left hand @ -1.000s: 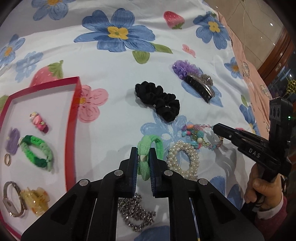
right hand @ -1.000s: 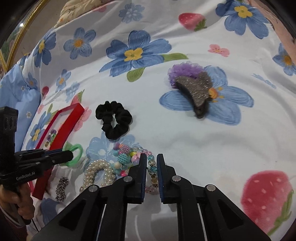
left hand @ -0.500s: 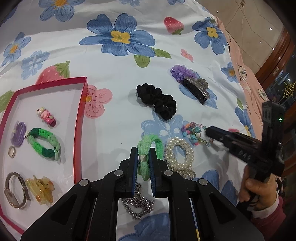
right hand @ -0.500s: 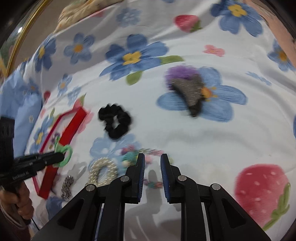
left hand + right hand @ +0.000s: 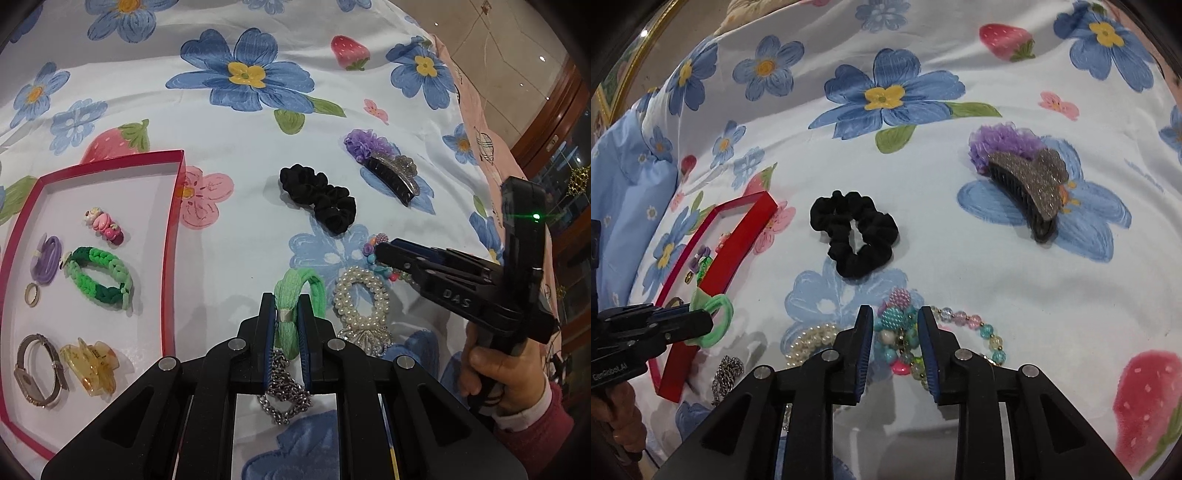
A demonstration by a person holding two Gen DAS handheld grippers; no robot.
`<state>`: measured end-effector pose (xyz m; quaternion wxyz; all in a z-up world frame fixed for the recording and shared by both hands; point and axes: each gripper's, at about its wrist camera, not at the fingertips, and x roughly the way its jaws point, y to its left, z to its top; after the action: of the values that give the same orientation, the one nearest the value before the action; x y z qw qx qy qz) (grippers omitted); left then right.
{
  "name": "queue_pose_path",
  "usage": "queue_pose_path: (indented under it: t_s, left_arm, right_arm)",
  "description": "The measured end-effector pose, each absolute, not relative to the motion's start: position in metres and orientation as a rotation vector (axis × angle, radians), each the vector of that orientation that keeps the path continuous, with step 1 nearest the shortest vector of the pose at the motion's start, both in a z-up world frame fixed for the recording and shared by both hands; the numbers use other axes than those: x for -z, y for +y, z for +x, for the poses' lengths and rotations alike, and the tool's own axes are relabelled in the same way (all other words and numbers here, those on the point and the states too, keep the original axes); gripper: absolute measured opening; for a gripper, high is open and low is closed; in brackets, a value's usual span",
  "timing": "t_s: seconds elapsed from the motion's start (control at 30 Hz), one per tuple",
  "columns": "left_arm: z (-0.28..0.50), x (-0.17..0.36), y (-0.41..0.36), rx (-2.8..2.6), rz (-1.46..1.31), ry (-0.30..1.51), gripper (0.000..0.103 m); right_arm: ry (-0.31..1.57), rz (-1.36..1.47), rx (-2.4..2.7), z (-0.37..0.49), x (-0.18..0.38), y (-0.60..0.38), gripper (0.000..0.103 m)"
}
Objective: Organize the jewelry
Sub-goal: 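Carry the hair tie with the left tool while the right tool carries the bracelet into the tray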
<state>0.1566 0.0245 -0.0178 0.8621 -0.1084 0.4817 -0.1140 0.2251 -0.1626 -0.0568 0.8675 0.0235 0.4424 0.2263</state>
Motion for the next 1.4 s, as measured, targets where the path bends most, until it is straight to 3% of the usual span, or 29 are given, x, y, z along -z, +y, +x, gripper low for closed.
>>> queue_pose_path:
  t_s: [0.07, 0.13, 0.7, 1.4]
  left_arm:
    - [0.155, 0.016, 0.026, 0.234, -0.227, 1.007, 0.01]
    - [0.152, 0.013, 0.03, 0.226, -0.23, 1.001, 0.01]
    - [0.111, -0.014, 0.104, 0.099, -0.312, 0.903, 0.01]
    - [0.072, 0.002, 0.209, -0.112, -0.402, 0.896, 0.01]
  right_arm:
    - [0.929, 0.016, -0.464, 0.227, 0.059, -0.156, 0.032]
    - [0.928, -0.008, -0.451, 0.227, 0.059, -0.152, 0.013]
    - [0.745, 0.09, -0.587, 0.194, -0.021, -0.13, 0.013]
    - [0.768, 0.03, -0.831, 0.166, -0.016, -0.006, 0.013]
